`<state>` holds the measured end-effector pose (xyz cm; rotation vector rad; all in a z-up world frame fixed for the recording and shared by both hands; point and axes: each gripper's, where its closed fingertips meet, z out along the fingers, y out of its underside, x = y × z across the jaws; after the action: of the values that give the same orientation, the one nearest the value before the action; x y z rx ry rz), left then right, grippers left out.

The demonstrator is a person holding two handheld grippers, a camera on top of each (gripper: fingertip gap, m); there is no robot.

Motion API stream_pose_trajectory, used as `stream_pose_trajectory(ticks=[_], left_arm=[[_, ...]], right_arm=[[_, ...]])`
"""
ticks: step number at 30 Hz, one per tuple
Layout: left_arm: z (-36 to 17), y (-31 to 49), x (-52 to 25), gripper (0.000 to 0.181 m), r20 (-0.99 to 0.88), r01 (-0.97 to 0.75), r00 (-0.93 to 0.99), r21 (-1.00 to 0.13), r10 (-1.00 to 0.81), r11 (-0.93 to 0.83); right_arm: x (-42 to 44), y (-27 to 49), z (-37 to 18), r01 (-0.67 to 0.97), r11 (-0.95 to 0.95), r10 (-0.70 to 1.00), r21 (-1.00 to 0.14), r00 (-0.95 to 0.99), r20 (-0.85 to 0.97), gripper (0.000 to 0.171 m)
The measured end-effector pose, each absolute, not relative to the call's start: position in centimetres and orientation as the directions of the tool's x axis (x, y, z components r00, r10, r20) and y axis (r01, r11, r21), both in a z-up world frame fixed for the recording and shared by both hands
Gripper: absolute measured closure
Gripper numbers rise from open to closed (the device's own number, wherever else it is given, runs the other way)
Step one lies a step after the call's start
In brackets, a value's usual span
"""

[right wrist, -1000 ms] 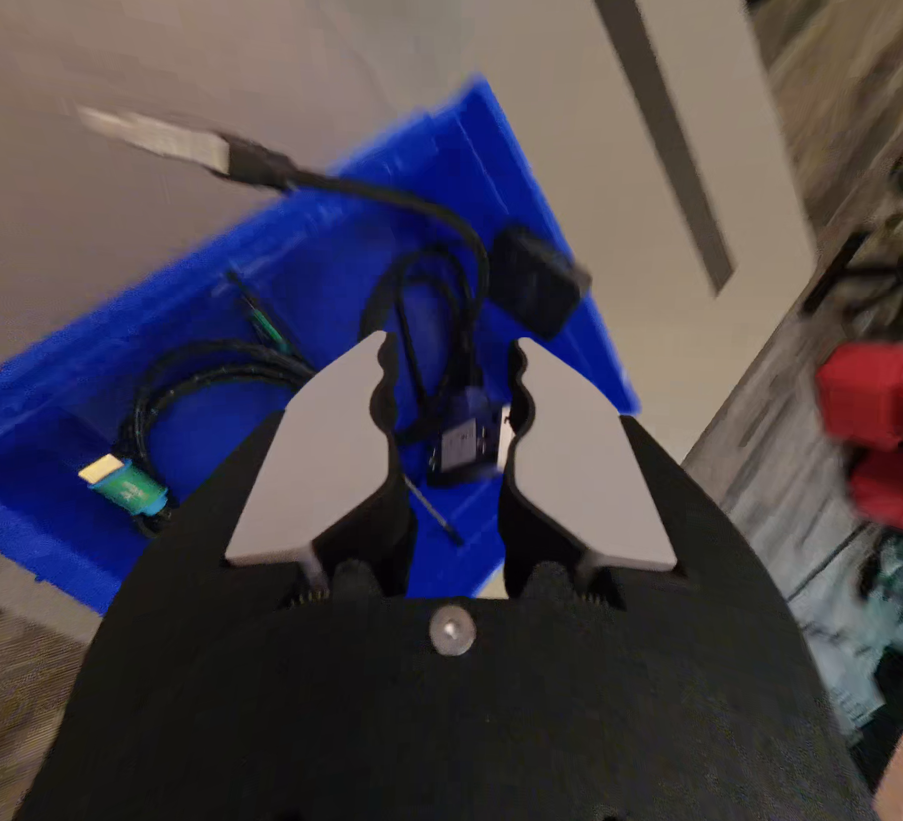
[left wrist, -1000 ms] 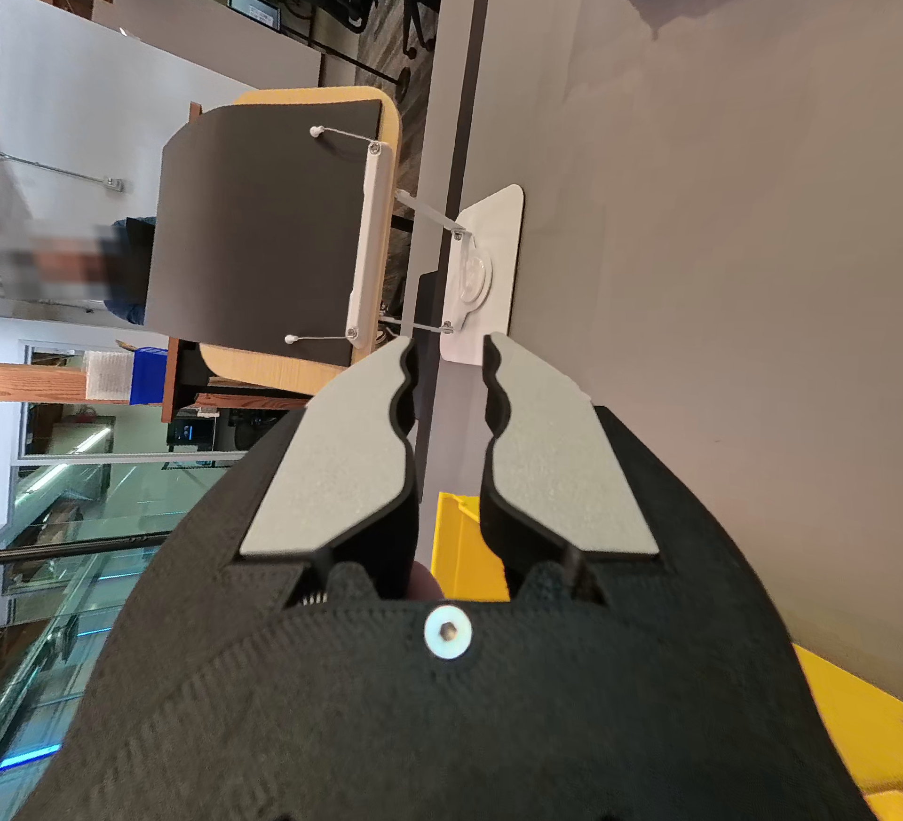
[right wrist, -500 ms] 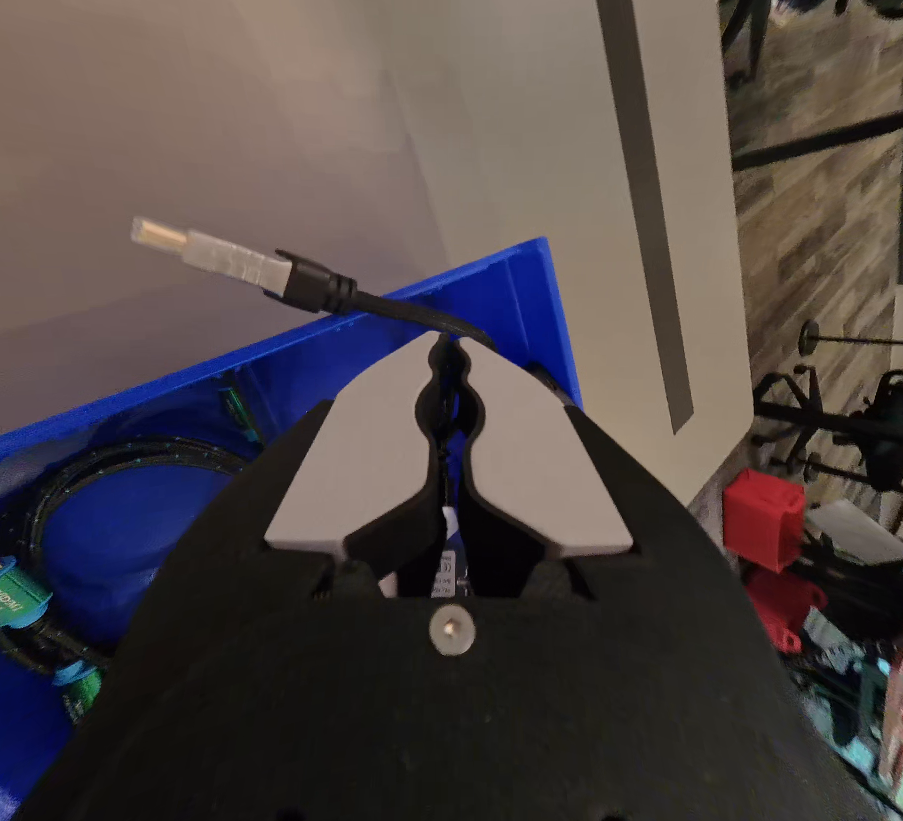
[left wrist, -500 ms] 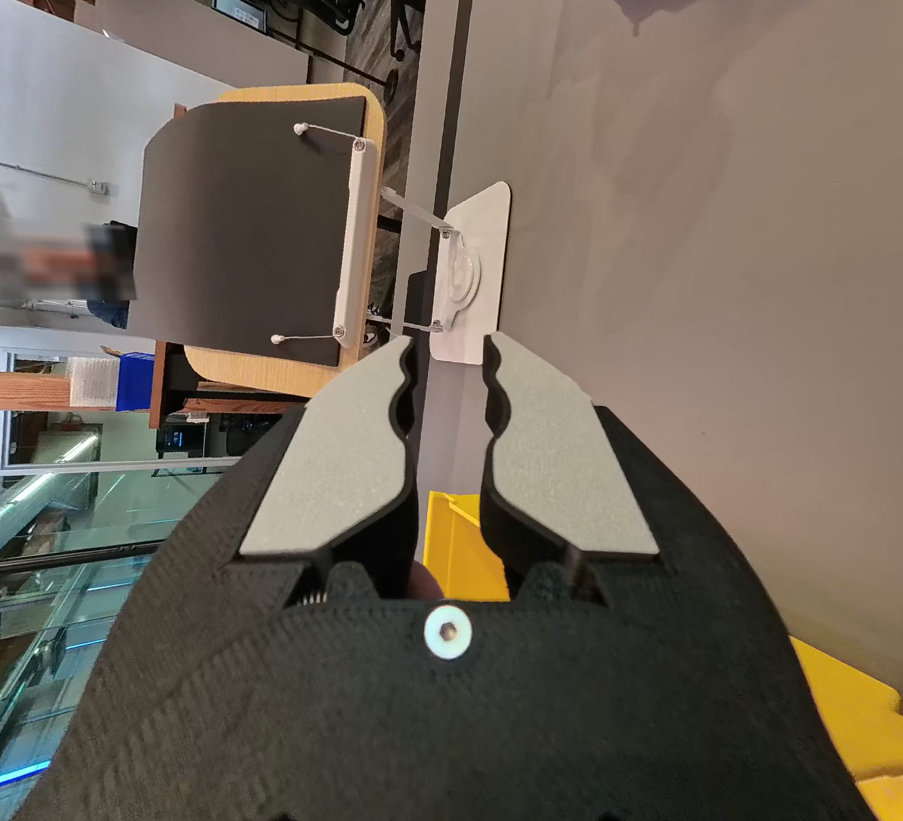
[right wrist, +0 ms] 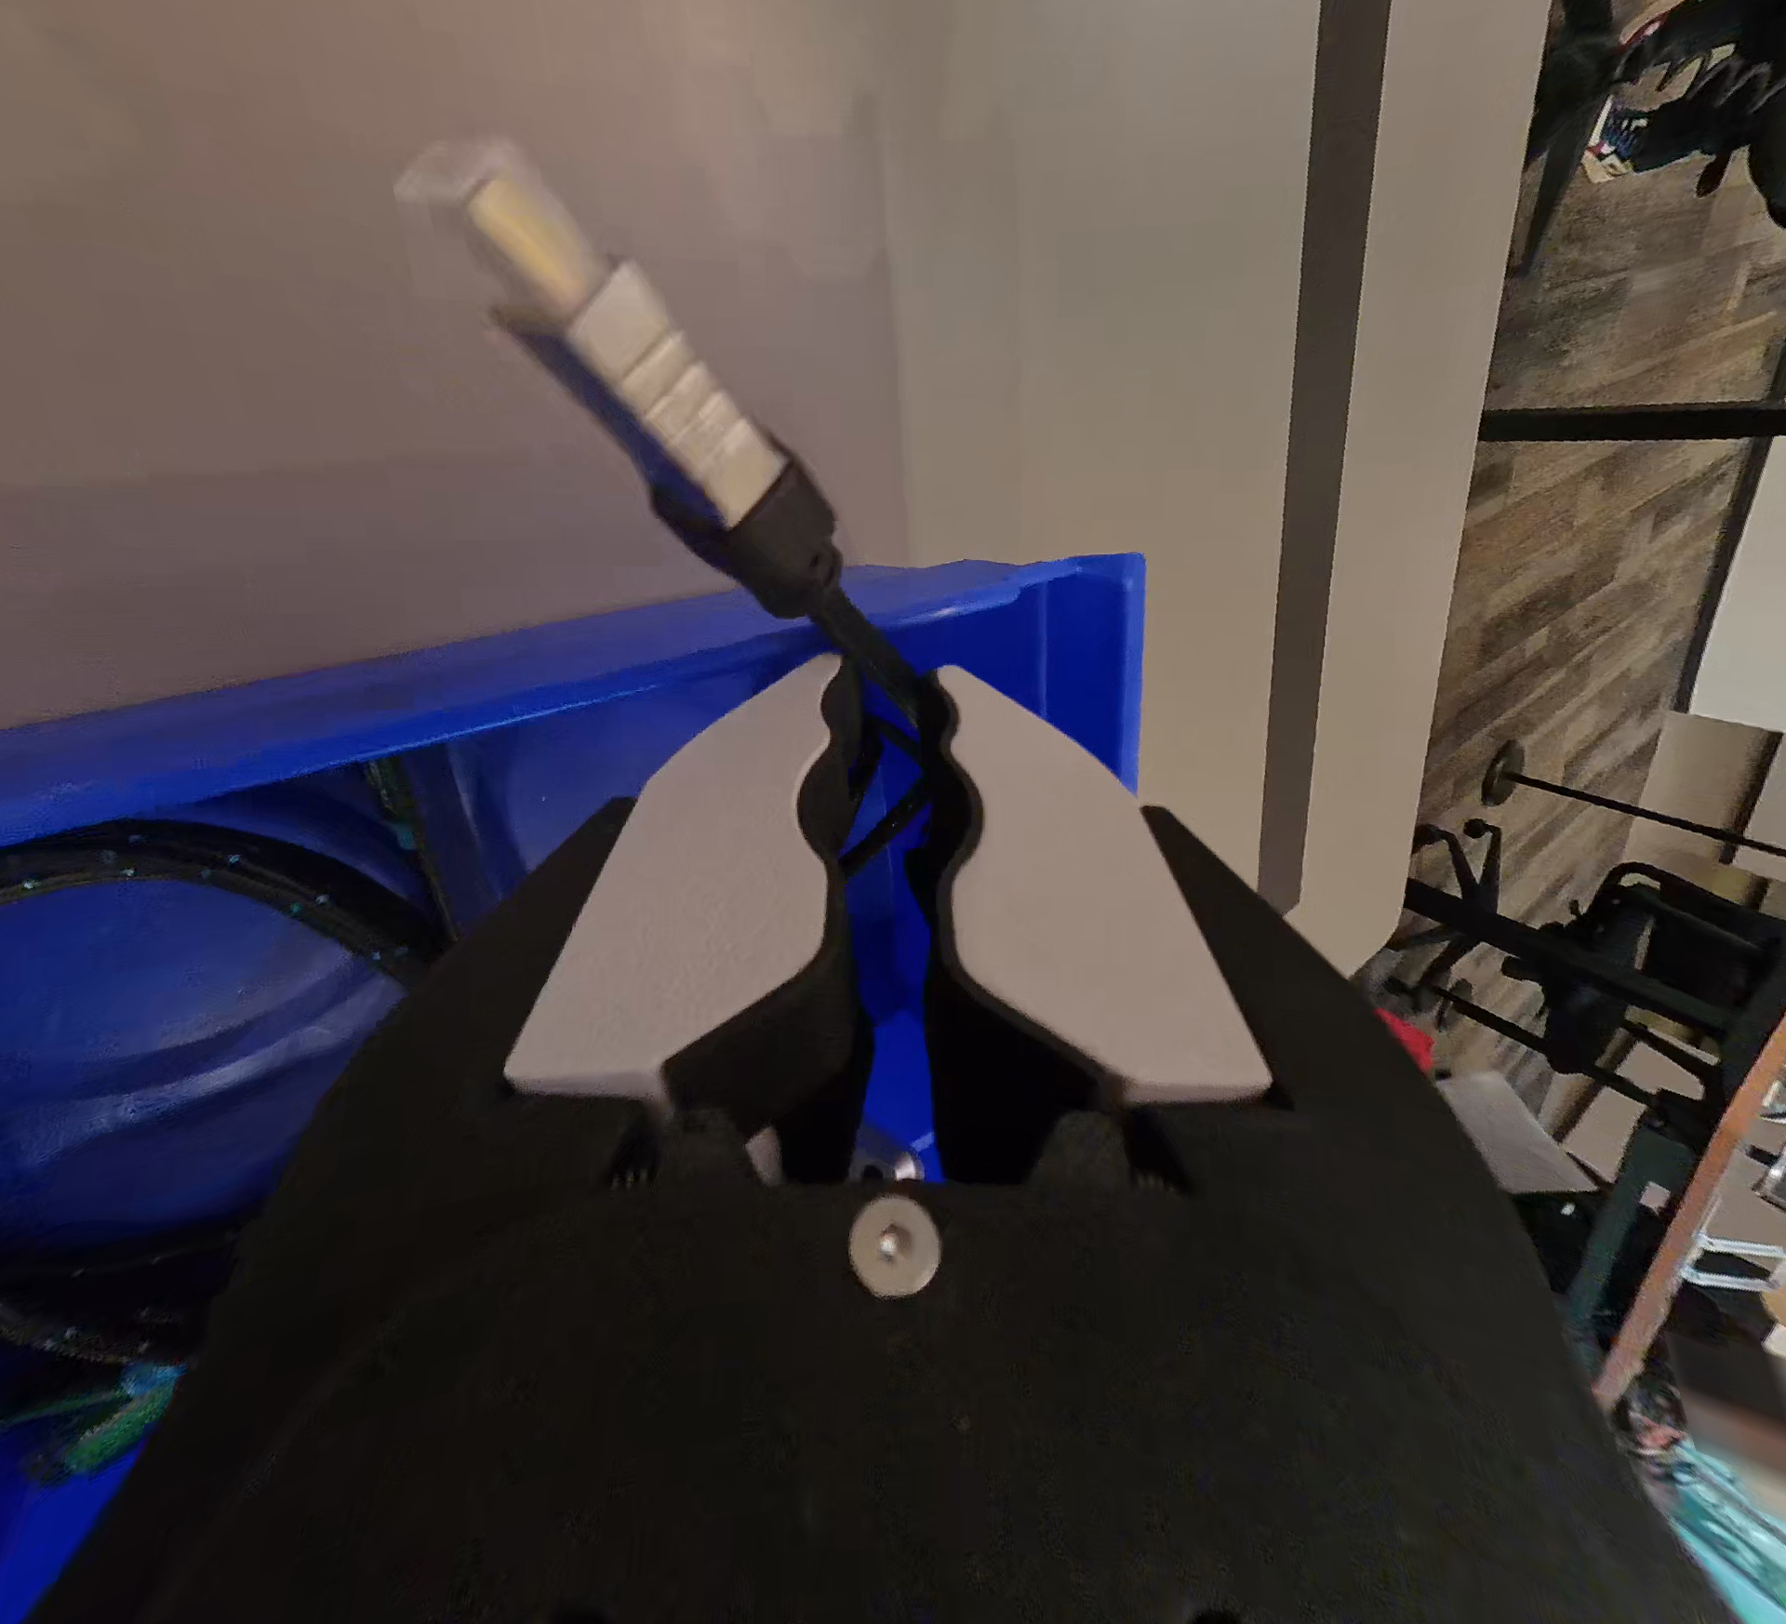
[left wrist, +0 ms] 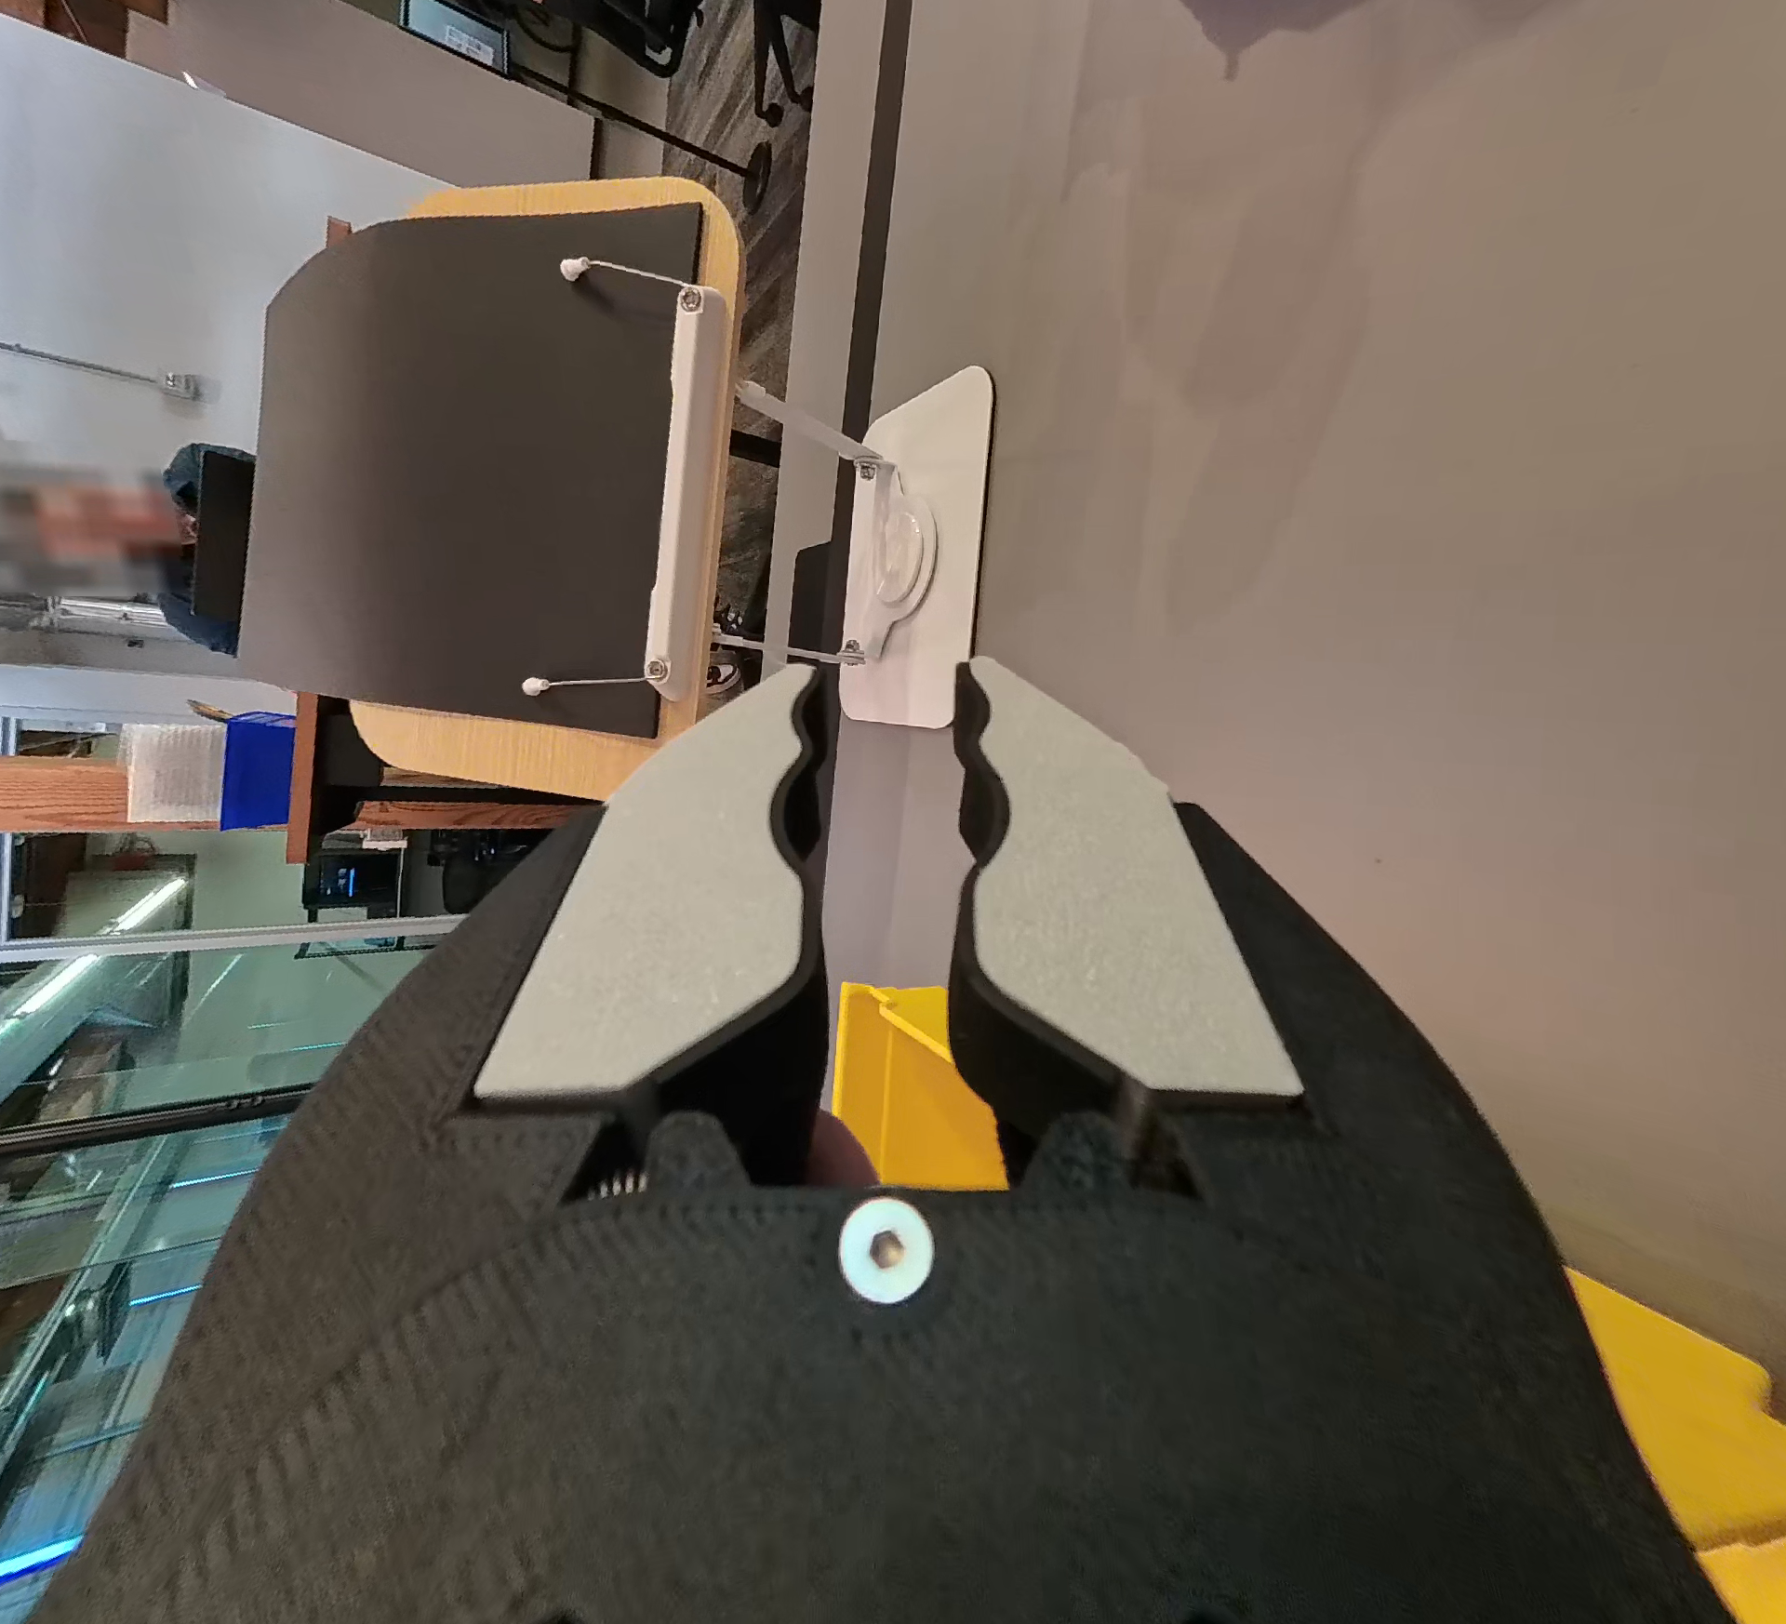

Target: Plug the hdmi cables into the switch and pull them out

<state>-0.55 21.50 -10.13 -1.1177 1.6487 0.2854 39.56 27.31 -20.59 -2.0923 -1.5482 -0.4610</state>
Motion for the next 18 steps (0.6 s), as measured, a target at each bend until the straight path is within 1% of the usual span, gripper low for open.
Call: stream_pose_trajectory(ticks=[6,8,10,14,15,18], left_arm=[[-10.2,21.6,-0.7,0.157,-0.855,-0.78,0.007,-0.329,-0.519,0.532],[-10.1,21.6,-0.8,0.157,-0.855,-0.779,0.013,-0.334,-0.518,0.53],[-10.0,21.7,-0.9,0.157,-0.855,-0.78,0.016,-0.335,-0.518,0.529],[-10.3,21.7,-0.8,0.158,-0.854,-0.782,0.009,-0.331,-0.521,0.528],[-10.3,21.6,-0.7,0.158,-0.854,-0.782,0.006,-0.328,-0.52,0.529],[-10.3,21.5,-0.5,0.158,-0.854,-0.781,0.004,-0.328,-0.521,0.531]], right_arm=[[41.0,27.4,-18.4,0.889,-0.336,0.714,-0.31,0.455,0.533,0.166],[41.9,27.2,-17.7,0.834,-0.392,0.677,-0.389,0.547,0.492,0.166],[43.2,27.0,-18.0,0.779,-0.454,0.643,-0.433,0.623,0.445,0.166],[44.6,26.6,-19.9,0.654,-0.579,0.596,-0.487,0.747,0.295,0.165],[44.7,26.6,-20.3,0.632,-0.602,0.588,-0.487,0.764,0.264,0.165],[45.0,26.8,-21.7,0.618,-0.652,0.574,-0.439,0.781,0.245,0.166]])
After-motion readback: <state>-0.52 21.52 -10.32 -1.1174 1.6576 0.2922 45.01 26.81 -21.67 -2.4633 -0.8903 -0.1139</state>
